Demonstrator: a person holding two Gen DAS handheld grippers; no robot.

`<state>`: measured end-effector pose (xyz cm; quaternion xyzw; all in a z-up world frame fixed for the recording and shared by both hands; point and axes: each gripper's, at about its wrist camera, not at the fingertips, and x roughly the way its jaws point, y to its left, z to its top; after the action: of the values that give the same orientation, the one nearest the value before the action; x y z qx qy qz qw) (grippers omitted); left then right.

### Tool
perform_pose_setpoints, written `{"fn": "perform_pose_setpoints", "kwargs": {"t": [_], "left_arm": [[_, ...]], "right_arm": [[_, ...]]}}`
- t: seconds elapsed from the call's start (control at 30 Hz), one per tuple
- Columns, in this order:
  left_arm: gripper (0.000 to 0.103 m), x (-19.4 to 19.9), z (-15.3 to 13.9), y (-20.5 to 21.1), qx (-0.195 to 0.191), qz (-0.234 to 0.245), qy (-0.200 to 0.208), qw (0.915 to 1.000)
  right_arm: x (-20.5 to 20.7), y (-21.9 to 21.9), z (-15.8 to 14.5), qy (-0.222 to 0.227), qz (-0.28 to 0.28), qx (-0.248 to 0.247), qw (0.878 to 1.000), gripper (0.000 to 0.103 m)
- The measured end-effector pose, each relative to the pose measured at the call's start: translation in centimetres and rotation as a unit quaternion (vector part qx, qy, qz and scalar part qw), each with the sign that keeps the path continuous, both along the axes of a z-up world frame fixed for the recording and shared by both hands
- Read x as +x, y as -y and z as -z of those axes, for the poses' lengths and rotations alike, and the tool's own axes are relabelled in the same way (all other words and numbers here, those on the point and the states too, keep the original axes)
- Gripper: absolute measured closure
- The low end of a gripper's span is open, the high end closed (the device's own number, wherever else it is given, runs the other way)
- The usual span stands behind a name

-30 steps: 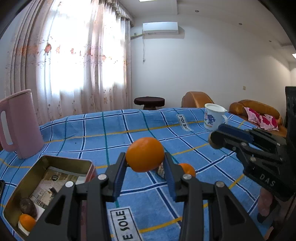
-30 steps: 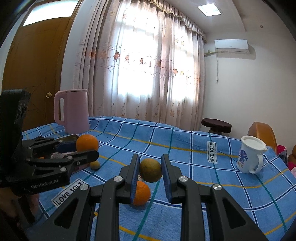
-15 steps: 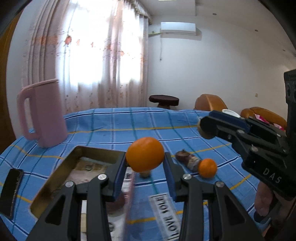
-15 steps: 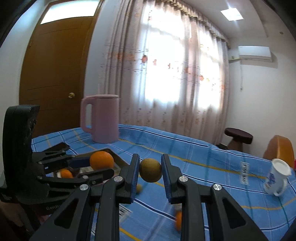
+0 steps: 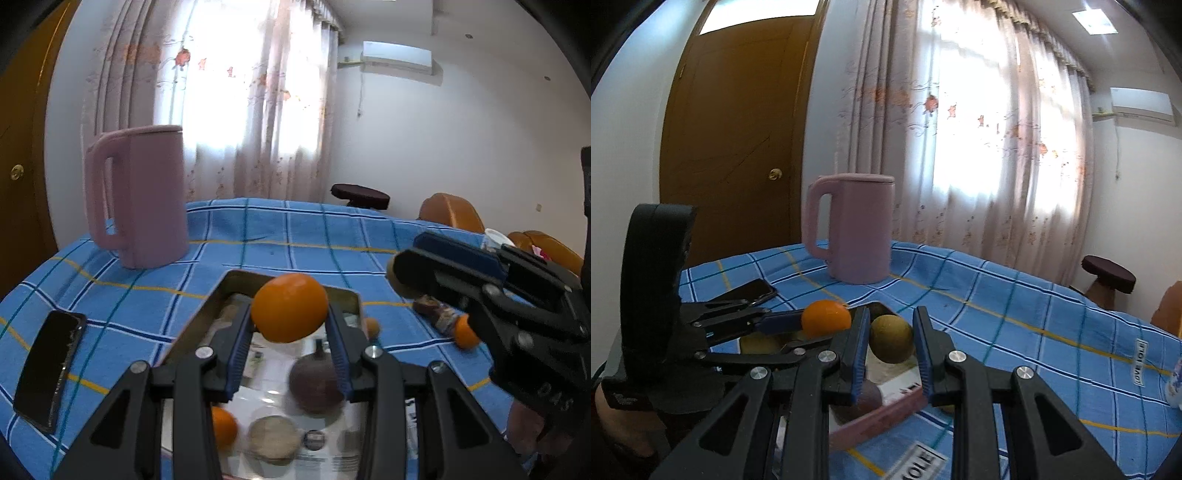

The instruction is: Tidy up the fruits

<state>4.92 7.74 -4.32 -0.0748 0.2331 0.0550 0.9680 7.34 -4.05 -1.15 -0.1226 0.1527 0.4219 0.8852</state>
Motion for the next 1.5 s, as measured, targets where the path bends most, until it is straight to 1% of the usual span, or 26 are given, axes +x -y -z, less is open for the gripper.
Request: {"fn": "perform_pose_setpoints", "kwargs": {"t": [0.33,0.67,0.87,0.9,0.93,0.97,1.0,1.03,1.1,1.17,1.2,1.27,1.33,1.4,1.5], "left_arm": [[0.062,-0.4,1.1,-4.2,-0.026,-0.033,-0.015,0.9990],[0.062,0.6,2.2,-6.0,-0.040,-0.038,-0.035,0.9978],[0.060,0.3,2.2,-6.1,-0.038,-0.046,-0.033,0.9977],[0.056,0.2,2.1,-6.0,-0.036,-0.046,-0.031,0.9978],[0.050,0.1,2.1,-5.9,-0.034,-0.049,-0.029,0.9978],[0.038,0.0,2.0,-5.9,-0.034,-0.053,-0.025,0.9977],[0.030,-0.3,1.8,-5.8,-0.036,-0.057,-0.018,0.9975],[0.027,-0.4,1.6,-5.7,-0.037,-0.058,-0.012,0.9975],[0.019,-0.7,1.2,-5.3,-0.035,-0.058,-0.004,0.9977],[0.012,-0.9,0.8,-4.8,-0.031,-0.058,0.004,0.9978],[0.010,-1.0,0.6,-4.6,-0.031,-0.059,0.010,0.9977],[0.010,-1.0,0.4,-4.1,-0.036,-0.052,0.014,0.9979],[0.009,-0.9,0.3,-3.4,-0.032,-0.045,0.015,0.9984],[0.005,-0.6,0.2,-2.9,-0.027,-0.043,0.016,0.9986],[0.005,-0.3,0.1,-2.6,-0.025,-0.040,0.015,0.9988]], "right_arm": [[-0.4,-3.4,1.9,-0.026,-0.025,-0.026,0.999,0.077],[-0.1,-5.6,3.9,-0.050,-0.039,-0.062,0.996,0.077],[0.2,-6.0,4.7,-0.059,-0.042,-0.074,0.995,0.076],[0.1,-5.9,4.8,-0.056,-0.039,-0.079,0.995,0.069],[0.2,-5.7,4.7,-0.052,-0.034,-0.078,0.995,0.064],[0.3,-5.2,4.5,-0.052,-0.033,-0.072,0.996,0.059],[0.4,-4.4,4.1,-0.055,-0.032,-0.065,0.996,0.058],[0.5,-3.7,3.9,-0.055,-0.030,-0.063,0.996,0.058],[0.7,-1.9,3.5,-0.040,-0.011,-0.069,0.997,0.057],[1.6,0.4,3.2,-0.032,0.018,-0.078,0.996,0.055],[2.3,1.3,3.2,-0.033,0.034,-0.083,0.995,0.055],[3.9,3.3,3.5,-0.042,0.071,-0.092,0.992,0.055],[5.2,4.2,4.0,-0.055,0.089,-0.102,0.989,0.055],[6.3,4.1,4.7,-0.074,0.094,-0.117,0.986,0.055],[7.2,2.8,5.6,-0.102,0.080,-0.130,0.983,0.055]]}}
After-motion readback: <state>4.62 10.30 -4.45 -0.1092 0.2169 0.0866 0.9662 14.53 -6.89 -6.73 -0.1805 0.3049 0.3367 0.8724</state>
